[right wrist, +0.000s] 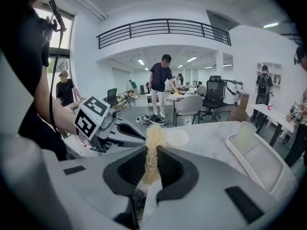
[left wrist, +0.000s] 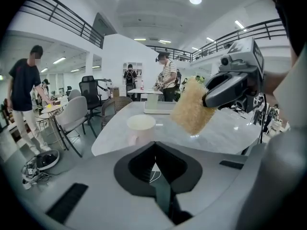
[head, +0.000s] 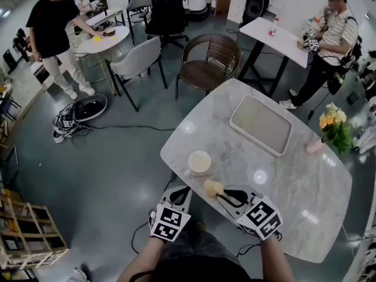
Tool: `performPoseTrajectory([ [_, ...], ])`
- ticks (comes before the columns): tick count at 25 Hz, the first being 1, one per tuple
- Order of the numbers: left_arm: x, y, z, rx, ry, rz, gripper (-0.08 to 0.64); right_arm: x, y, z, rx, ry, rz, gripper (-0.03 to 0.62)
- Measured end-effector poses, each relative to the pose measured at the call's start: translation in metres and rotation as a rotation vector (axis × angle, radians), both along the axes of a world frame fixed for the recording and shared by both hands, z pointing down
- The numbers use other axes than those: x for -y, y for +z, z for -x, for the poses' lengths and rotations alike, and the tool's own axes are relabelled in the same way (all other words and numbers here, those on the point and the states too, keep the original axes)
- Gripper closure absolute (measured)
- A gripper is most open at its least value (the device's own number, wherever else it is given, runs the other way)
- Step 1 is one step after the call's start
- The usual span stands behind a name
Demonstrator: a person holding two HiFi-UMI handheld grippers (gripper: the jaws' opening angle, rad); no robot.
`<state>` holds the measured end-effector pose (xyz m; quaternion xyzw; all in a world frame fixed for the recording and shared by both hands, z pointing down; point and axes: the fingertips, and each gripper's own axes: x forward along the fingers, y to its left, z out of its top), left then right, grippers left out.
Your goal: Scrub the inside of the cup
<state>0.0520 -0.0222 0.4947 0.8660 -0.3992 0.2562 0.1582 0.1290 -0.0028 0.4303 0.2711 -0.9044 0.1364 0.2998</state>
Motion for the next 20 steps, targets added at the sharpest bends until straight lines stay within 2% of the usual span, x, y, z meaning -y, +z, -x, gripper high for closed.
performPoseTrajectory([
  [10, -0.021, -0.003, -0.005, 0.001, -0.04, -0.005, 0.546, -0.026, -0.002, -0.007, 0.017, -0.006, -0.016, 0.532],
  [20, -0.035, -0.002, -0.016, 0.022, -0.034, -0.004, 0.546, -0.045, 0.0, -0.015, 0.041, -0.006, -0.022, 0.532],
])
